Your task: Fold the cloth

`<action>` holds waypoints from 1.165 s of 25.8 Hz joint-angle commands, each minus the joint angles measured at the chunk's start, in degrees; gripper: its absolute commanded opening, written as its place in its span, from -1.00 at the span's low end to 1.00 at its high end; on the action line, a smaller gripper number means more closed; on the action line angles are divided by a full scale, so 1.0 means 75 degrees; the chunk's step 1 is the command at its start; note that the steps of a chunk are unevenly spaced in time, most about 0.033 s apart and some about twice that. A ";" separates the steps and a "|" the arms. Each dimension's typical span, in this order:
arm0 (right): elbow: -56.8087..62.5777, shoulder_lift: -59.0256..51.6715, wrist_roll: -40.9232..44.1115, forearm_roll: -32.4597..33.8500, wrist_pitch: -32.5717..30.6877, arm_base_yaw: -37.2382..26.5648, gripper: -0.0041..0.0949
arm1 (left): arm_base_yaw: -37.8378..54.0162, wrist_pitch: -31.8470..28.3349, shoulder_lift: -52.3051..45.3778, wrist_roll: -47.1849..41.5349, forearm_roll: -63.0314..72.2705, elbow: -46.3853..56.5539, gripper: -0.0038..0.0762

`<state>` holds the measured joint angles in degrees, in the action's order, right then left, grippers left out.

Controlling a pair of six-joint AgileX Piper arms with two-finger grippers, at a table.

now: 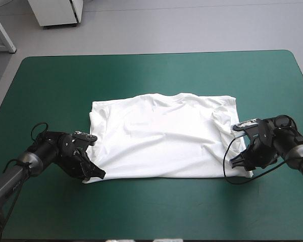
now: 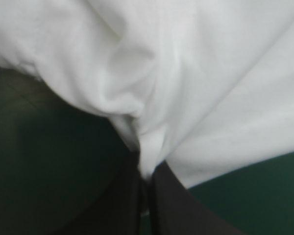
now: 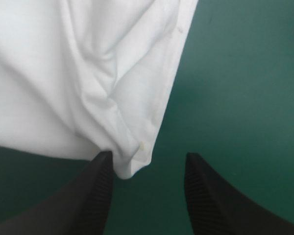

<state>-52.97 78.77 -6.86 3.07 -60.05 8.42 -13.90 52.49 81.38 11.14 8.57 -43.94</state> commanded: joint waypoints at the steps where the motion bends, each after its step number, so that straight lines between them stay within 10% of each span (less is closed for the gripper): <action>1: -0.0060 0.0160 -0.0096 0.0000 0.0389 -0.0013 0.12 | -0.0063 -0.0042 0.0079 0.0034 0.0563 0.0016 -0.93; 10: 0.0184 0.1054 -0.0177 -0.0715 0.0610 -0.0013 -0.01 | -0.0063 0.0113 0.0048 0.0034 0.0563 -0.0001 -0.93; 22: 0.0563 0.1054 -0.0375 -0.1064 0.0559 -0.0013 -0.93 | -0.0063 0.0124 -0.0101 0.0004 0.0563 -0.0015 -0.93; 30: -0.0179 0.0870 -0.0300 -0.0956 0.0057 -0.0013 -0.95 | -0.0063 0.0595 -0.0501 0.0004 0.0462 -0.0890 -0.93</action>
<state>-51.86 86.15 -9.23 -4.58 -56.76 8.37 -14.01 55.15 80.55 11.53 10.70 -46.62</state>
